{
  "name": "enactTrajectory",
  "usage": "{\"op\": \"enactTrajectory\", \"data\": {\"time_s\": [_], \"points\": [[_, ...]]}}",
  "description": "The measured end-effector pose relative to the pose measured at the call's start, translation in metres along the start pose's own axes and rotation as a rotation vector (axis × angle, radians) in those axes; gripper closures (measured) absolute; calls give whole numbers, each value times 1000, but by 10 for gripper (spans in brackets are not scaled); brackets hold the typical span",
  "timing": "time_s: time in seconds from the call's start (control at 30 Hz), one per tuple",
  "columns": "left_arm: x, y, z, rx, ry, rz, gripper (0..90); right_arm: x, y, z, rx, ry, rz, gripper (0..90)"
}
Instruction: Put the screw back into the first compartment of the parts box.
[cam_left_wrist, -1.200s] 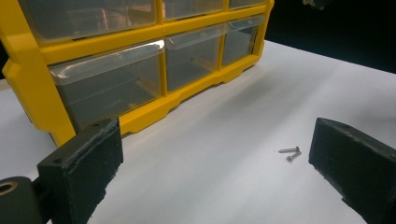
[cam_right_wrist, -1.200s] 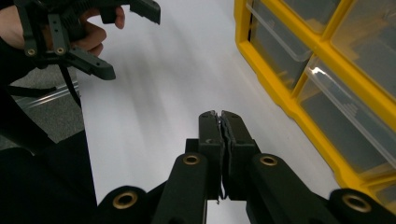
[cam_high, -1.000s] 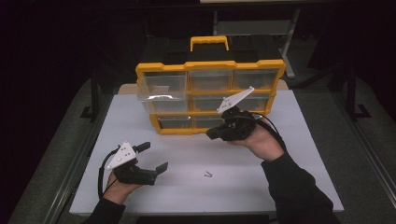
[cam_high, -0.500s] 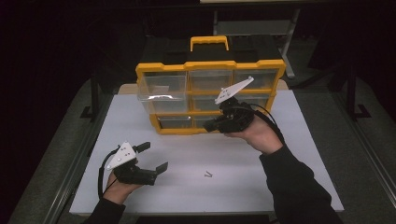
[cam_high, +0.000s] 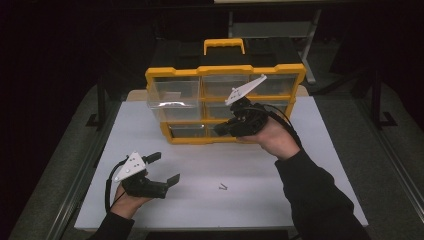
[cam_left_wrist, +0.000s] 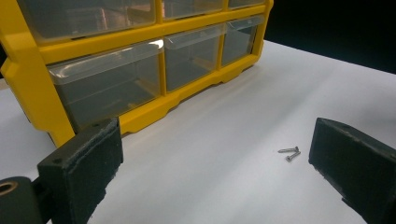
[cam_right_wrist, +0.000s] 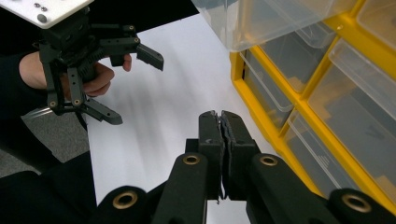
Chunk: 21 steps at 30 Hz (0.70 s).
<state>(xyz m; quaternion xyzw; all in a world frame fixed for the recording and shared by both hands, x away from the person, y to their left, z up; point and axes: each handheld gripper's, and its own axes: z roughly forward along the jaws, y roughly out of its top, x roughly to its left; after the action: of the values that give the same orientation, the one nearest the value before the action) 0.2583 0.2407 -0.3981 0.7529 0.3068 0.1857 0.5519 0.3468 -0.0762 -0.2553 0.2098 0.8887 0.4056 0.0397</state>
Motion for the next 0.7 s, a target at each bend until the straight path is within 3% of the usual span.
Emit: {"op": "enactTrajectory", "data": {"time_s": [0.37,0.43,0.5,0.57,0.6,0.63,0.7], "points": [[0,0,0,0,0,0,24,-2,16,-4,-29,1,-26,873],[0,0,0,-1,1,-3,24,0,20,-6,-28,0,-4,873],[1,0,-1,0,2,-2,24,-2,22,-6,-33,-8,-29,873],[1,0,-1,1,2,-1,24,-4,24,-7,-37,-8,-26,873],[1,0,-1,0,2,-1,24,-2,26,-8,-37,0,0,873],[0,0,-1,0,1,-2,24,-5,26,-7,-43,-7,-28,873],[0,0,0,0,1,-3,24,-5,28,-8,-48,-7,-23,874]]}}
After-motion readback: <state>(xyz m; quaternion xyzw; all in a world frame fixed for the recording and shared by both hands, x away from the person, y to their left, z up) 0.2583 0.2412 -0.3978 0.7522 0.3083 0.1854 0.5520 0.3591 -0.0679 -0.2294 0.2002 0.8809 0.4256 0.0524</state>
